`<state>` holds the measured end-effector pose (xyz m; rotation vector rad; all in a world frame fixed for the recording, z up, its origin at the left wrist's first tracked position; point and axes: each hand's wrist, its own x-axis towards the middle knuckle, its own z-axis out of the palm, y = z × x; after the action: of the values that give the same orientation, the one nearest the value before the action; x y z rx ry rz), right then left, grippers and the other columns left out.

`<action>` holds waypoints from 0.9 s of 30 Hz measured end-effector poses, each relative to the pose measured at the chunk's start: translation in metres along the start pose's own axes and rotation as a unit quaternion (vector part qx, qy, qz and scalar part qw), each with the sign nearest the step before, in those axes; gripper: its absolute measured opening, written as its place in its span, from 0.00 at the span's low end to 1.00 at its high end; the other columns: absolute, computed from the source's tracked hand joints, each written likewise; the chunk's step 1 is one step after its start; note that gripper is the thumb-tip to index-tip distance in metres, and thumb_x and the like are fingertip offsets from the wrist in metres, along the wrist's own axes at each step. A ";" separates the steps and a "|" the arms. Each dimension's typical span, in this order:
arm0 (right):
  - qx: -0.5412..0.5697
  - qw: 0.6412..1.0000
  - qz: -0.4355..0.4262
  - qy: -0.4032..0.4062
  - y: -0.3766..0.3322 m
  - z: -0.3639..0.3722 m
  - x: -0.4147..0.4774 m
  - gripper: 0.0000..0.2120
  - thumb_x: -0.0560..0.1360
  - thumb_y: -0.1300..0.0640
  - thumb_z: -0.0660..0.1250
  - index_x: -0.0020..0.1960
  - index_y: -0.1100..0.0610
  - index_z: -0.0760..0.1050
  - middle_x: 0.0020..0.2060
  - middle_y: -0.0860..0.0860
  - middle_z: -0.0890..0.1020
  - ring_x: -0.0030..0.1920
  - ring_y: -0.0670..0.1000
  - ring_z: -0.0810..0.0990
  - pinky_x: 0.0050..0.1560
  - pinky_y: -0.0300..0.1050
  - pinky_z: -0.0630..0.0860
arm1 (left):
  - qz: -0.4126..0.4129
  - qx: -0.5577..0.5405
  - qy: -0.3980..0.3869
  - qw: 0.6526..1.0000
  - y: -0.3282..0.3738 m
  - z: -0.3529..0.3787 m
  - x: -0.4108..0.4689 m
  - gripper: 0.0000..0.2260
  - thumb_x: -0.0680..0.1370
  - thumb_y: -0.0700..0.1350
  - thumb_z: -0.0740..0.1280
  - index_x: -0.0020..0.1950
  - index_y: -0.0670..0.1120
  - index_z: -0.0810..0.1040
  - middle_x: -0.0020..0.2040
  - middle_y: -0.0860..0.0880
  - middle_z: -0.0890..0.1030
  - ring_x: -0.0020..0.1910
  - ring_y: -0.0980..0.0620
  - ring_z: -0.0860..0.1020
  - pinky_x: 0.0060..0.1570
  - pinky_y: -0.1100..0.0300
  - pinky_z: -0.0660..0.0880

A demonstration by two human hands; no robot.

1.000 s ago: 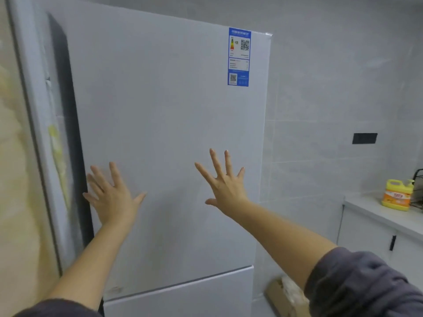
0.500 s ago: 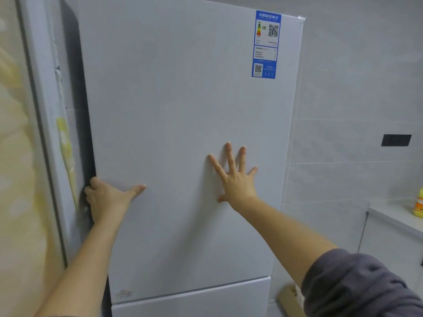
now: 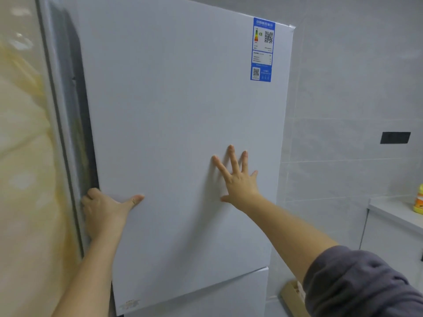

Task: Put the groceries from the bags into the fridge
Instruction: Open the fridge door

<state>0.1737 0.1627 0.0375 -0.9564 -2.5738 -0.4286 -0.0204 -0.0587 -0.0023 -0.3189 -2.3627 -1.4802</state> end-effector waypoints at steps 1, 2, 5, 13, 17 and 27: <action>0.019 1.000 0.000 -0.011 0.000 -0.004 -0.006 0.59 0.71 0.41 0.73 0.72 0.39 0.21 0.70 0.52 0.20 0.74 0.67 0.30 0.67 0.74 0.61 | 0.003 0.000 -0.001 1.000 0.000 -0.006 -0.006 0.47 0.57 0.59 0.82 0.63 0.36 0.64 0.62 0.33 0.70 0.58 0.32 0.73 0.47 0.39 0.76; 0.042 0.999 -0.001 -0.021 -0.001 -0.008 -0.013 0.58 0.72 0.42 0.72 0.73 0.39 0.23 0.71 0.52 0.21 0.75 0.66 0.31 0.67 0.75 0.60 | 0.005 -0.001 -0.005 1.000 -0.001 -0.012 -0.012 0.46 0.58 0.58 0.82 0.63 0.36 0.64 0.61 0.33 0.71 0.57 0.32 0.74 0.46 0.40 0.75; 0.132 0.990 -0.003 -0.039 -0.004 -0.024 -0.035 0.50 0.74 0.42 0.70 0.77 0.39 0.31 0.76 0.51 0.28 0.76 0.64 0.33 0.69 0.75 0.56 | 0.013 0.008 -0.006 1.000 0.000 -0.032 -0.036 0.44 0.58 0.58 0.81 0.61 0.36 0.65 0.60 0.32 0.72 0.56 0.32 0.75 0.46 0.41 0.75; 0.390 0.920 -0.030 -0.023 -0.056 -0.097 -0.112 0.44 0.77 0.43 0.66 0.79 0.44 0.39 0.79 0.50 0.39 0.79 0.57 0.39 0.76 0.62 0.52 | 0.051 0.017 0.002 0.999 0.008 -0.082 -0.116 0.32 0.65 0.52 0.80 0.56 0.35 0.69 0.56 0.32 0.76 0.51 0.31 0.76 0.39 0.50 0.65; 0.450 0.891 -0.056 -0.012 -0.073 -0.124 -0.151 0.44 0.76 0.43 0.67 0.79 0.44 0.39 0.79 0.50 0.40 0.79 0.54 0.40 0.76 0.59 0.53 | 0.114 0.014 0.011 0.993 0.010 -0.105 -0.164 0.24 0.68 0.51 0.78 0.50 0.39 0.69 0.48 0.38 0.77 0.39 0.42 0.73 0.31 0.56 0.62; 0.468 0.880 -0.053 0.054 -0.065 -0.176 -0.220 0.47 0.75 0.38 0.66 0.79 0.48 0.37 0.80 0.51 0.44 0.79 0.53 0.44 0.76 0.57 0.54 | 0.211 0.031 -0.046 0.976 0.028 -0.126 -0.253 0.19 0.73 0.58 0.71 0.45 0.45 0.69 0.39 0.50 0.75 0.33 0.49 0.74 0.31 0.53 0.75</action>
<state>0.3248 -0.0783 0.0894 -0.4042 -2.2736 0.6838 0.2427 -0.1634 -0.0280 -0.8308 -2.2207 -1.2102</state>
